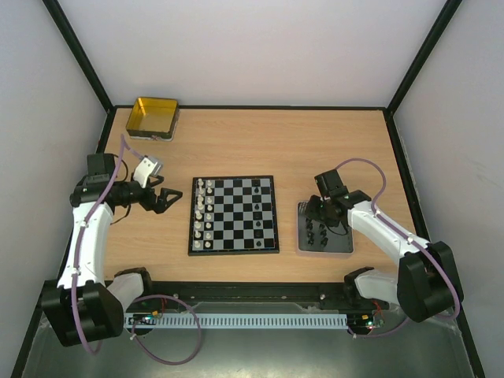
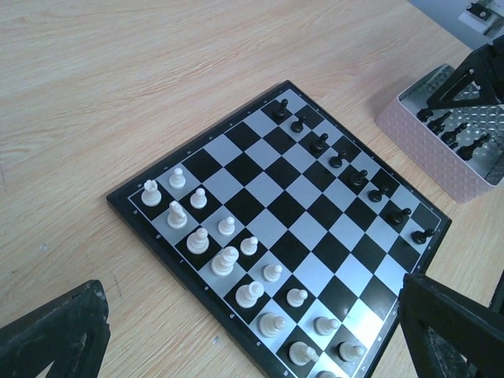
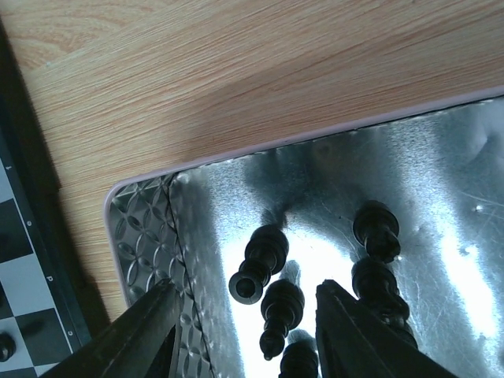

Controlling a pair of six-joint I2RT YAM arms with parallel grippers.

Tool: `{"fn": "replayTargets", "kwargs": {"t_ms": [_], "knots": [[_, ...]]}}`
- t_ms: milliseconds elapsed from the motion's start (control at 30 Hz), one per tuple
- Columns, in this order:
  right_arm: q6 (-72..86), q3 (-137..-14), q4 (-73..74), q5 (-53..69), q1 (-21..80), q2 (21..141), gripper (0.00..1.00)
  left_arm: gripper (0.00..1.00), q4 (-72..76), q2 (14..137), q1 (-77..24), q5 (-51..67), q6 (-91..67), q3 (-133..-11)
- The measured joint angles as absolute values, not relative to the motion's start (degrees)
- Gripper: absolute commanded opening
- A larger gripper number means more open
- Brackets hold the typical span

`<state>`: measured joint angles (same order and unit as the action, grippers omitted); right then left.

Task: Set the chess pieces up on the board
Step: Pick up the chess piece from the storage box.

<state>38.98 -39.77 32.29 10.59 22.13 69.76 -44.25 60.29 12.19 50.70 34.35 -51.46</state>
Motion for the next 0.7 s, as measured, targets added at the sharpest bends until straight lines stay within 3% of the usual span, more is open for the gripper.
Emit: {"fn": "replayTargets", "kwargs": {"t_ms": [233, 700], "knots": [[38.9, -39.7, 32.2, 10.6, 22.1, 70.4, 0.36, 0.99, -44.2, 60.2, 12.2, 52.4, 34.3, -51.3], [40.4, -40.1, 33.5, 6.8, 22.1, 70.1, 0.35, 0.99, -44.8, 60.7, 12.1, 54.5, 35.2, -51.3]]}}
